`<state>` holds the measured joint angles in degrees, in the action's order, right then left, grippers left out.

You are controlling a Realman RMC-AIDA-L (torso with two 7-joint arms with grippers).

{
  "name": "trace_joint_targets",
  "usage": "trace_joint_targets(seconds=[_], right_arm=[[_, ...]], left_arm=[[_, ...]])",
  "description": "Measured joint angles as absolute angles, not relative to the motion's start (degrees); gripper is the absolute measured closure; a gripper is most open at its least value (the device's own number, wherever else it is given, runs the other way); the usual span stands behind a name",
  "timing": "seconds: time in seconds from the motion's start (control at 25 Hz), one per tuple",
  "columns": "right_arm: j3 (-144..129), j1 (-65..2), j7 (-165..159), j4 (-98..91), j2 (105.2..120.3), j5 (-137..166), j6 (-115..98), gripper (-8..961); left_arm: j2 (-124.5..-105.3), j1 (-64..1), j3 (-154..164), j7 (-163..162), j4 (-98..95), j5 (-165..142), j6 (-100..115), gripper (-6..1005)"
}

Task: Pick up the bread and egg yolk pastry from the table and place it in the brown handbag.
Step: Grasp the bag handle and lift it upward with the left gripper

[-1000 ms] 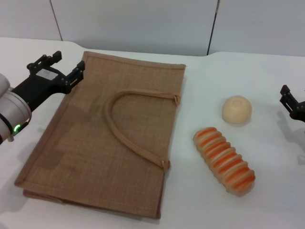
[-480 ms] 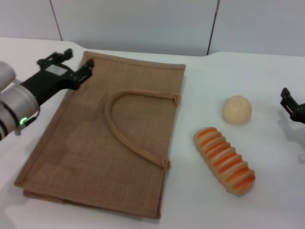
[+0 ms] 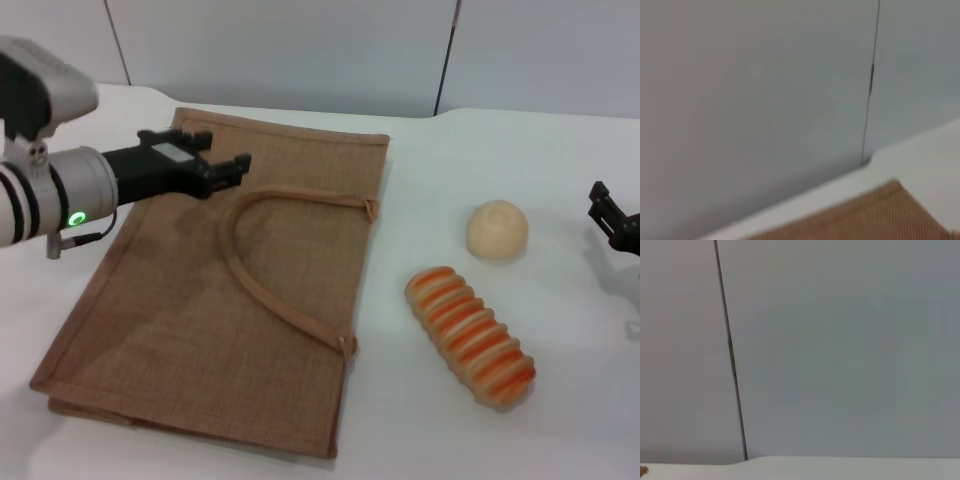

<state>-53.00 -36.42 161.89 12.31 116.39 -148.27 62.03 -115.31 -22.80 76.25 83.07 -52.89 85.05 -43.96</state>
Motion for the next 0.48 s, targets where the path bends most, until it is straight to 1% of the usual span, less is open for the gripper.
trace_joint_targets(seconds=[0.16, 0.28, 0.48], right_arm=[[-53.0, -36.54, 161.89, 12.07, 116.36, -148.27, 61.35, 230], [-52.99, -36.87, 161.89, 11.6, 116.38, -148.25, 60.09, 230], [-53.0, -37.13, 161.08, 11.51, 116.39, -147.88, 59.76, 230]], left_arm=[[-114.59, -25.08, 73.86, 72.32, -54.24, 74.7, -47.97, 342], [-114.1, -27.55, 66.77, 69.33, -53.5, 70.1, -56.29, 343], [-113.85, -30.85, 59.83, 67.06, -52.37, 63.43, -62.19, 343]])
